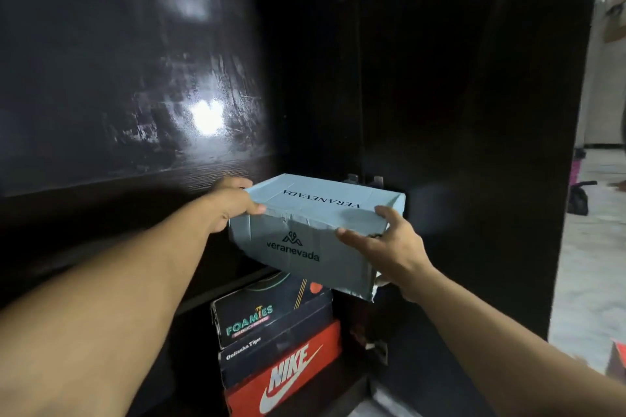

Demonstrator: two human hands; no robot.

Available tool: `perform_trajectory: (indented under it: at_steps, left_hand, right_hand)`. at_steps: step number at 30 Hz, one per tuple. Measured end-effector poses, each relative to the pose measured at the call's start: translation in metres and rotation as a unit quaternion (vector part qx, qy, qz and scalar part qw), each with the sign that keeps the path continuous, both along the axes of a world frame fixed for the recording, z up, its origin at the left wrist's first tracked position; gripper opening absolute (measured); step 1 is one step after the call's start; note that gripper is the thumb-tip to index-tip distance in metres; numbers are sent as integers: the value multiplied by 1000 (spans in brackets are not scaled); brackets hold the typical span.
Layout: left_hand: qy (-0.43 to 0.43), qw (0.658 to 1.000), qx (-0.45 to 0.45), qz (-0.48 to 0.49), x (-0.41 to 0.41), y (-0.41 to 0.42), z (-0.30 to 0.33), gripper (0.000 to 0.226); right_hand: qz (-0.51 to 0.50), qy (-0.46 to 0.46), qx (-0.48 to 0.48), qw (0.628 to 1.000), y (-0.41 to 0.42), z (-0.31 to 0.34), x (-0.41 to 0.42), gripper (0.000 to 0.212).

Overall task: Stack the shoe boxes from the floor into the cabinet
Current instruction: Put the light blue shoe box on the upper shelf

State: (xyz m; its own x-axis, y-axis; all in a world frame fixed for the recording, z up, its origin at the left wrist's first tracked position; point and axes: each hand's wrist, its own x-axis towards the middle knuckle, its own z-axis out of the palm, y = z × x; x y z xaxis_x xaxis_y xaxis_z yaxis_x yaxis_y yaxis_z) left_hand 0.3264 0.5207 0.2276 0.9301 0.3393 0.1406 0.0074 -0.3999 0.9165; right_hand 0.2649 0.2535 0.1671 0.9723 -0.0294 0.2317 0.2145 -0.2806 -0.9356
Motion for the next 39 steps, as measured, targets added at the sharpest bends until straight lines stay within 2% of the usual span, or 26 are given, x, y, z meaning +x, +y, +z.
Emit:
perform_trajectory:
  at_steps: [4,6,8,9,12,16,19,21,28,33,35,39]
  left_hand:
    - [-51,993,-29,103,44,10,-25,52]
    - [-93,981,-22,168,59,10,-33,42]
    - [-117,972,-37,202,69,8,-38,31]
    - [-124,970,-46,203,74,6,-41,28]
    - [-120,974,-66,181,87,1,-46,35]
    - [-102,984,-89,117,100,-2,-45,30]
    - [-102,986,-90,91,105,0,-45,41]
    - [-105,986,-91,93,109,3,-47,36]
    - [-125,979,-95,130,108,1,-47,43]
    - [-131,973,-45,182,100,-6,-41,39]
    - [-128,967,-13,218,88,-15,-38,49]
    - [-190,942,77,265,39,-39,-34,49]
  right_hand:
    - [13,-31,33,999,20,0,26,73]
    - [21,-51,6,998,26,2,43,57]
    - [34,-51,-47,997,34,2,61,57]
    - [39,-55,-76,995,38,0,69,59]
    - [46,-74,-159,983,50,-7,92,65]
    - [69,-103,-209,970,60,-10,117,65]
    - [72,-112,-227,965,65,-12,129,54]
    - [68,-117,-219,966,67,-15,134,50]
    - [87,-105,-217,967,66,-11,135,56]
    - [120,-57,-223,966,52,4,133,52]
    - [116,-46,-238,963,41,8,124,50]
    - [93,-39,-241,965,5,7,88,46]
